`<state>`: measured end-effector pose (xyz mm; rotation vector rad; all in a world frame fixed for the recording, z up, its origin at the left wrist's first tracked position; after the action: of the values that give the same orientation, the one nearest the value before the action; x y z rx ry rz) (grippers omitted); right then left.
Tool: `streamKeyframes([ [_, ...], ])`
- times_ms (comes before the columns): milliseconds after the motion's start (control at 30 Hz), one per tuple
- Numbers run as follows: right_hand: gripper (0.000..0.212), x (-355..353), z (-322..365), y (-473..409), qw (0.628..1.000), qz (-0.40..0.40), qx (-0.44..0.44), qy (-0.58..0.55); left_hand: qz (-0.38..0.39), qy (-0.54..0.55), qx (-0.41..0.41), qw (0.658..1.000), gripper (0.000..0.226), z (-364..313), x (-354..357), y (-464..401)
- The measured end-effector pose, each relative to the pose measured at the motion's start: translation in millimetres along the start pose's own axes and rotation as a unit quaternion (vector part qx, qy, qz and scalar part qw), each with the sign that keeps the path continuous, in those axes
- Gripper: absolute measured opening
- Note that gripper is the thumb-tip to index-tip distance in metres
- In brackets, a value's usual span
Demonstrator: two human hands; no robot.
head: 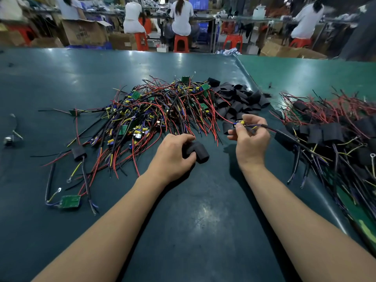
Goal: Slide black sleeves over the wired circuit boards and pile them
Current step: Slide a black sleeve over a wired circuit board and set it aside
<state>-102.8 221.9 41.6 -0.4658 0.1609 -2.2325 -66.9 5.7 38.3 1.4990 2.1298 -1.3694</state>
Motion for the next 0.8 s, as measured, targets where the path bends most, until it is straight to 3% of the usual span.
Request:
streamKeyframes([
  [500, 0.017, 5.5, -4.3, -2.2, 1.0, 0.025, 0.005, -0.006, -0.024, 0.015, 0.037, 0.999, 0.03, -5.5, -5.6, 0.3],
  [800, 0.009, 8.6, -10.7, -0.9, 0.993, 0.053, 0.072, -0.077, -0.086, 0.158, -0.092, 0.979, 0.028, 19.2, -19.7, -10.1],
])
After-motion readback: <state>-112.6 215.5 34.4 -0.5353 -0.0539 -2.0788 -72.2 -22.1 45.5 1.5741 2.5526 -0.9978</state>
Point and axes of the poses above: each hand's wrist, its own y-axis away from the middle knuckle, its own x-axis out of the palm, z = x × y, the point moved 10 cm from there along -y, towards the middle knuckle, and after that the axes turned 15 degrees about -z, right-handed, at the moved point
